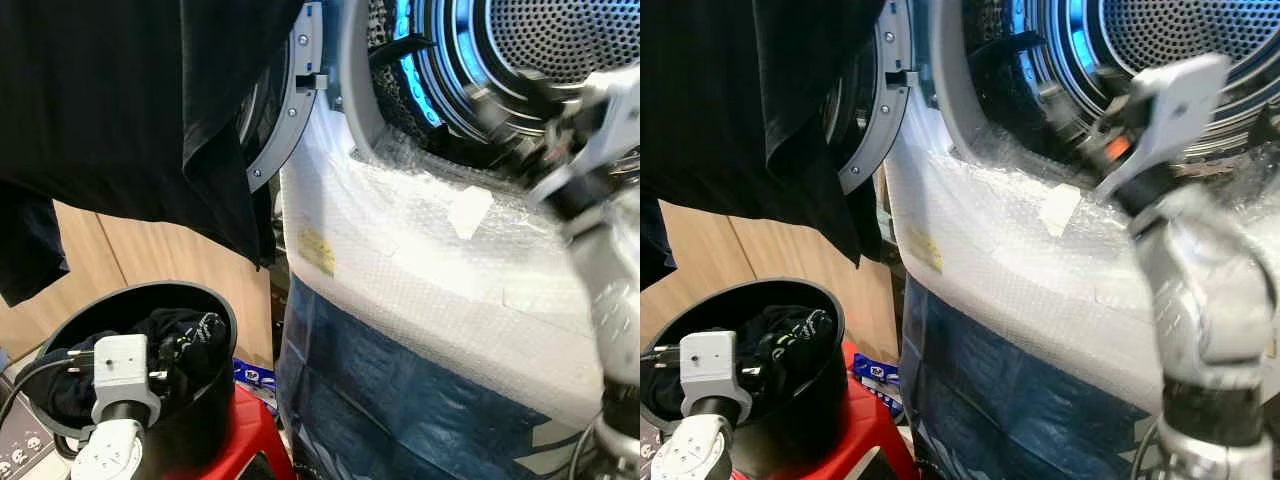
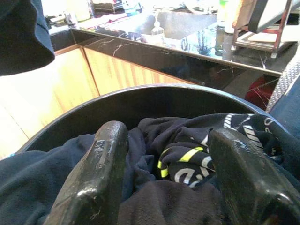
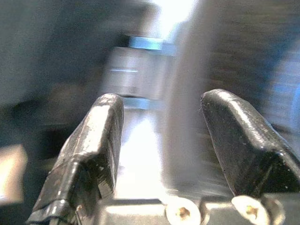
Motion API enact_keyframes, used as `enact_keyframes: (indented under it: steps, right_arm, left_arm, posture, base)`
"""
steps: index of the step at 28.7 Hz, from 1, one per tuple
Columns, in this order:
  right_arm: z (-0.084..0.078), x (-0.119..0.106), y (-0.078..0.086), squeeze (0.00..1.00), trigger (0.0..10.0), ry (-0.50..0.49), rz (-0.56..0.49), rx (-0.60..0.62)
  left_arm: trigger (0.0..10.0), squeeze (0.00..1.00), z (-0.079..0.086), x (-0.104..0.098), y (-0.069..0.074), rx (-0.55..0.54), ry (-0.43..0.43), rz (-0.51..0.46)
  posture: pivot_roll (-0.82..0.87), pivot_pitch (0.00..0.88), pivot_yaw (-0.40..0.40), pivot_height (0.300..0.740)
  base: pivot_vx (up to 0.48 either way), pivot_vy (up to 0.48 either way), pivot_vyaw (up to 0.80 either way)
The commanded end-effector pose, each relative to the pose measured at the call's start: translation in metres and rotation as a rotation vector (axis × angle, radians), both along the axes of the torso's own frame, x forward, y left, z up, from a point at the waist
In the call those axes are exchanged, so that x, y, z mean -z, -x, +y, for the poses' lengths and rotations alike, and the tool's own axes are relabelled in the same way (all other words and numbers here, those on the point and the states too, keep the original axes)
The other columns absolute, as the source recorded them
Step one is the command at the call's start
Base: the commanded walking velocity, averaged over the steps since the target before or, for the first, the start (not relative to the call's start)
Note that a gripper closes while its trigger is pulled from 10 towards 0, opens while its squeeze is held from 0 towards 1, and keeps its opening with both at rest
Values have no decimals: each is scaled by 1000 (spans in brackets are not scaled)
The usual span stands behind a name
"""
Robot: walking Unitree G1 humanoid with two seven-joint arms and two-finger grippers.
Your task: Clothes washing
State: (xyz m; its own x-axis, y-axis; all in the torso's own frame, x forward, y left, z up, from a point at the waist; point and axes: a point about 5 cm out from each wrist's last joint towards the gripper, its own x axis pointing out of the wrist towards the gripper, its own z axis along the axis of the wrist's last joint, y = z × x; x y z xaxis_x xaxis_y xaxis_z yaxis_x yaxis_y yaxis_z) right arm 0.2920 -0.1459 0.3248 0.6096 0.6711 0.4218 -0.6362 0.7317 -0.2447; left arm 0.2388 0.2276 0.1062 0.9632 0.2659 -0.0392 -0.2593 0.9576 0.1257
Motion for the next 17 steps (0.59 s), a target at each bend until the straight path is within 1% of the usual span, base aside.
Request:
enact_keyframes:
  steps: [1, 2, 3, 4, 5, 6, 8, 9, 10, 11, 12, 13, 14, 15, 16, 17]
  right_arm:
    - [14, 1, 17, 0, 10000, -12, -3, -181]
    - [23, 10, 22, 0, 10000, -33, 44, -269]
    - [23, 10, 22, 0, 10000, -33, 44, -269]
    - [28, 21, 27, 0, 10000, -16, 76, -342]
    - [34, 33, 36, 0, 10000, -11, 107, -442]
    - [37, 37, 39, 0, 10000, -17, 122, -475]
    - [48, 68, 47, 0, 10000, -4, 232, -564]
    - [51, 86, 43, 0, 10000, 20, 292, -541]
    - [52, 98, 41, 0, 10000, 40, 329, -520]
    - [53, 119, 36, 0, 10000, 64, 397, -480]
    - [52, 146, 34, 0, 10000, 96, 474, -460]
    - [51, 162, 35, 0, 10000, 116, 521, -455]
    - [48, 182, 36, 0, 10000, 123, 585, -443]
    - [46, 192, 38, 0, 10000, 122, 623, -440]
    - [41, 213, 37, 0, 10000, 118, 700, -404]
    - [37, 227, 37, 0, 10000, 118, 753, -379]
  left_arm:
    - [10000, 0, 3, -10, -2, -15, -14, -47]
    - [10000, 0, 4, -11, -2, -17, -16, -52]
    - [10000, 0, 4, -11, -2, -17, -16, -52]
    - [10000, 0, 4, -11, -2, -17, -18, -53]
    - [10000, 0, 4, -11, -2, -19, -20, -51]
    - [10000, 0, 5, -11, -2, -20, -20, -51]
    - [10000, 0, 6, -11, -2, -37, -20, -57]
    - [10000, 0, 7, -11, -2, -39, -20, -59]
    - [10000, 0, 7, -11, -3, -39, -21, -59]
    - [10000, 0, 6, -11, -4, -38, -21, -58]
    - [10000, 0, 5, -11, -4, -36, -20, -60]
    - [10000, 0, 5, -11, -5, -34, -20, -61]
    - [10000, 0, 4, -12, -5, -35, -19, -65]
    - [10000, 0, 4, -13, -6, -36, -19, -69]
    - [10000, 0, 5, -14, -6, -43, -19, -75]
    - [10000, 0, 5, -15, -5, -48, -19, -80]
  posture:
    - [55, 3, -7, 740]
    - [53, 6, -7, 740]
    - [53, 6, -7, 740]
    - [54, 0, -12, 740]
    - [54, 0, -12, 740]
    - [54, 0, -12, 740]
    - [53, 0, -14, 740]
    - [53, 0, -14, 740]
    - [53, 0, -14, 740]
    - [55, 0, -14, 740]
    - [55, 0, -14, 740]
    - [60, 0, -15, 740]
    - [62, 0, -15, 740]
    - [62, 0, -15, 740]
    - [66, 0, -17, 740]
    - [66, 0, -17, 740]
  base:
    - [0, 0, 0]
    - [0, 0, 0]
    - [0, 0, 0]
    - [0, 0, 0]
    - [0, 0, 0]
    - [0, 0, 0]
    - [0, 0, 0]
    - [0, 0, 0]
    - [0, 0, 0]
    - [0, 0, 0]
    - [0, 0, 0]
    - [0, 0, 0]
    - [0, 0, 0]
    - [0, 0, 0]
    - [0, 0, 0]
    - [0, 0, 0]
